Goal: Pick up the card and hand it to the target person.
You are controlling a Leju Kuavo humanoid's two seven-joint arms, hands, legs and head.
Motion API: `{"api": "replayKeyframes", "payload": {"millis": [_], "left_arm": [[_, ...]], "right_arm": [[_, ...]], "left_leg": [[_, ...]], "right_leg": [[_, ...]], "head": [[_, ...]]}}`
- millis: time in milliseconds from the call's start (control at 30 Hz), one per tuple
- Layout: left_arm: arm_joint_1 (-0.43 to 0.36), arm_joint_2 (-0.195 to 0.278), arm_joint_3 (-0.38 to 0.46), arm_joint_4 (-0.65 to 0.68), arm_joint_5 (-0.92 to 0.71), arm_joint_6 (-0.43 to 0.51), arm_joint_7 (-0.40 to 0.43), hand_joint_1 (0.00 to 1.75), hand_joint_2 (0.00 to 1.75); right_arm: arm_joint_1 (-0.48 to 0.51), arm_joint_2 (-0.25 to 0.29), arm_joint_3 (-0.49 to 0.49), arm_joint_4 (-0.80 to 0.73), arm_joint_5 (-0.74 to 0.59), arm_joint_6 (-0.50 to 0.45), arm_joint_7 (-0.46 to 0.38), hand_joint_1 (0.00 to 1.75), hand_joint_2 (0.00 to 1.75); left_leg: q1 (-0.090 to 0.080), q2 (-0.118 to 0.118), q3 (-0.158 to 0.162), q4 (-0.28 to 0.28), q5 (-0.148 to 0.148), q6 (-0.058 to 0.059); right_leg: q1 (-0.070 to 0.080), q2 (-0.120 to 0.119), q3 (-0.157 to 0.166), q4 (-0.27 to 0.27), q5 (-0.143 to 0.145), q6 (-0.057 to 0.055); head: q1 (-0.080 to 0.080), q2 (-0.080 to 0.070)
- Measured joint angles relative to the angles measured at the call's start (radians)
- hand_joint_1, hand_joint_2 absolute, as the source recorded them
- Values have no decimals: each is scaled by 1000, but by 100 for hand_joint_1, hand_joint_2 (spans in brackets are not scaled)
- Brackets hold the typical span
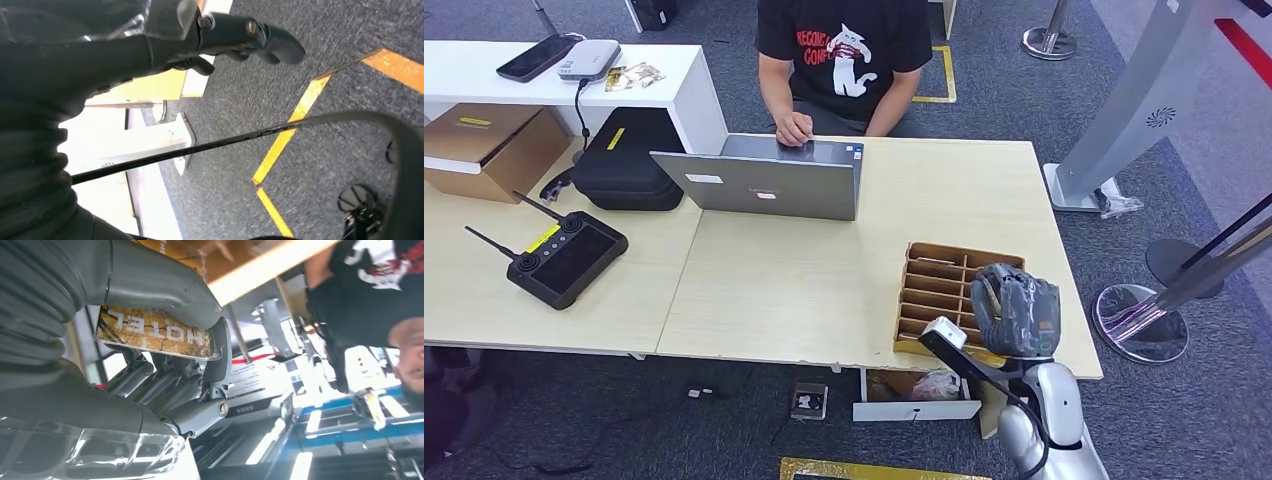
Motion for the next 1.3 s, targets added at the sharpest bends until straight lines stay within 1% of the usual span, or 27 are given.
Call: {"api": "replayKeyframes", "payload": {"millis": [100,300,500,633,800,1000,1300], "left_arm": [[-2,-3,0,0,3,20,0,0,0],[-6,-6,1,0,3,59,0,0,0],[-10,-6,1,0,-1,77,10,0,0],[-12,-7,3,0,3,89,20,0,0],[-19,-6,6,0,1,104,32,0,0],[-20,-6,10,0,7,105,34,0,0],[-18,-2,27,0,18,61,44,0,0]], "right_arm": [[-83,11,16,52,-29,-2,-27,175,175],[-270,45,75,160,-79,5,-67,173,175],[-415,93,140,268,-106,40,-84,173,175],[-493,126,166,329,-121,54,-87,174,175],[-559,167,185,396,-140,60,-105,174,175],[-602,204,210,465,-157,48,-116,174,175],[-629,216,215,585,-180,9,-124,173,175]], "left_leg": [[0,0,0,0,1,0],[0,0,0,0,1,-1],[0,0,0,0,1,-1],[0,0,0,0,1,-1],[0,-1,-1,0,1,-1],[0,-1,-1,0,1,-1],[0,-1,-1,0,1,-1]], "right_leg": [[0,0,0,0,1,0],[0,0,0,1,1,0],[0,0,0,1,1,-1],[0,-1,-1,1,1,-1],[0,-1,0,1,1,-1],[0,-1,-1,1,1,-1],[0,-1,-1,1,1,-1]], "head": [[0,0],[0,0],[0,0],[0,0],[0,0],[0,0],[0,0]]}}
